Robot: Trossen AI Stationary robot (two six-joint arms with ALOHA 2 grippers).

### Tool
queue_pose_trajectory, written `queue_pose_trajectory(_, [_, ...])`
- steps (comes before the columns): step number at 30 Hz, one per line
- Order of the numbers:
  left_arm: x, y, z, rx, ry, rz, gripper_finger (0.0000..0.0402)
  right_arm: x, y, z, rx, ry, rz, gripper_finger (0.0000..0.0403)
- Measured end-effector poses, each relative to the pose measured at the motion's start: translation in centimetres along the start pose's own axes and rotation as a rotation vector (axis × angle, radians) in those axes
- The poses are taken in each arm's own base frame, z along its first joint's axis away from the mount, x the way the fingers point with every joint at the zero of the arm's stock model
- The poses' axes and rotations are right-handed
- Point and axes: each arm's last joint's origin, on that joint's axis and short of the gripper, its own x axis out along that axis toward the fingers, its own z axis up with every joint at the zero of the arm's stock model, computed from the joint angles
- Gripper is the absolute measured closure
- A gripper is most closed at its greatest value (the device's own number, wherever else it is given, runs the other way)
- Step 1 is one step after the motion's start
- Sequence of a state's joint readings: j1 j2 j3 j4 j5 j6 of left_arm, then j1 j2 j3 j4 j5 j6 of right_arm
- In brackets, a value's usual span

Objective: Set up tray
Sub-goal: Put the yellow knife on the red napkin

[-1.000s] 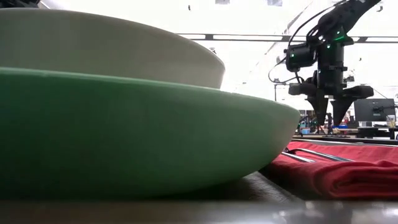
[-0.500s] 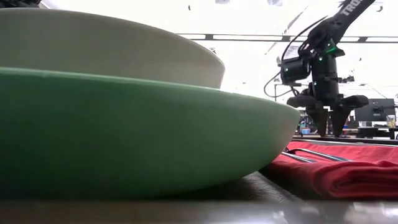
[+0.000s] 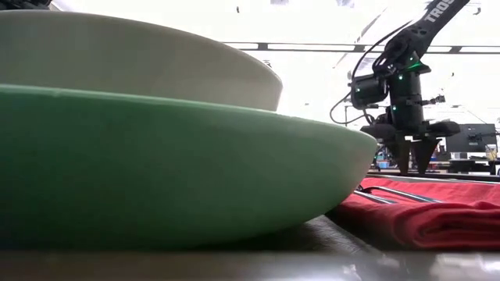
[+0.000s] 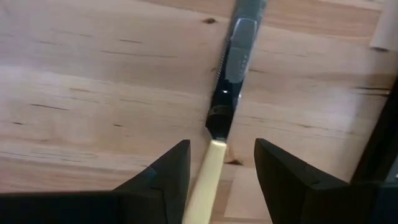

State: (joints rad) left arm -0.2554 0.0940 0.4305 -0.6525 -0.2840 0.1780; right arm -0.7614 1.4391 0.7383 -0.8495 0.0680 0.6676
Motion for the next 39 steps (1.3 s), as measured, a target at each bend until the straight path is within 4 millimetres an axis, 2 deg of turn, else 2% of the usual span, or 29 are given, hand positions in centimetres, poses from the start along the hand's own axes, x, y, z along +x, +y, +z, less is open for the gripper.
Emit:
queue_pose_trajectory(21, [0.0, 0.01, 0.08, -0.002, -0.008, 0.001, 0.0266, 0.02, 0.38, -0.19, -0.009, -0.013, -0.003, 0.0246])
queue_pose_trajectory(29, [0.0, 0.01, 0.08, -0.002, -0.009, 0.0, 0.0266, 0.02, 0.29, -0.1, 0.028, -0.036, -0.028, 0.0237])
queue_pose_trajectory(39, [0.0, 0.0, 0.08, -0.002, -0.008, -0.003, 0.0266, 0.03, 0.41, -0.23, 0.076, -0.009, 0.001, 0.0246])
